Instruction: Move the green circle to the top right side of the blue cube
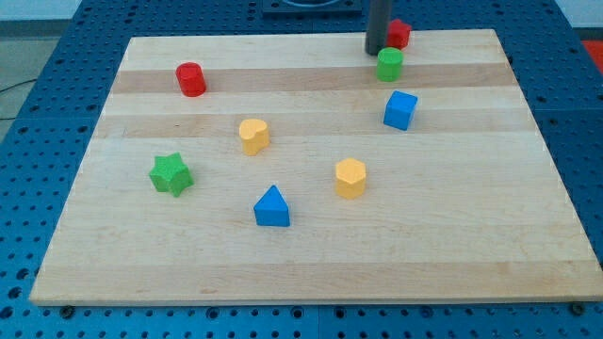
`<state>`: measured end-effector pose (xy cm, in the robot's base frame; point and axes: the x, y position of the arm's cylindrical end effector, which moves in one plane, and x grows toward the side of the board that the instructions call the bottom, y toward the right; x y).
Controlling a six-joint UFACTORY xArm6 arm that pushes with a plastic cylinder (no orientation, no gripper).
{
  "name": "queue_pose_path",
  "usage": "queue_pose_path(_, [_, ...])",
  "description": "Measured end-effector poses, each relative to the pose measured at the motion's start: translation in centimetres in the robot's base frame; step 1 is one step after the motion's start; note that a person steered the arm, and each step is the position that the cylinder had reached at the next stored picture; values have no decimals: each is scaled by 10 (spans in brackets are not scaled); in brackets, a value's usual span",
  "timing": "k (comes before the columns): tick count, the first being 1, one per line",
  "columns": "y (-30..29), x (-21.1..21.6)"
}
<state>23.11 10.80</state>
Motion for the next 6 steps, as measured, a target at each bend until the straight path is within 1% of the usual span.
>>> queue_pose_path(1, [-45, 0])
queue_pose_path(2, [-41, 7])
queue_pose_path(3, [-16, 27])
queue_pose_path(4, [9, 36])
queue_pose_path(5, [12, 34])
queue_pose_path(6, [59, 44])
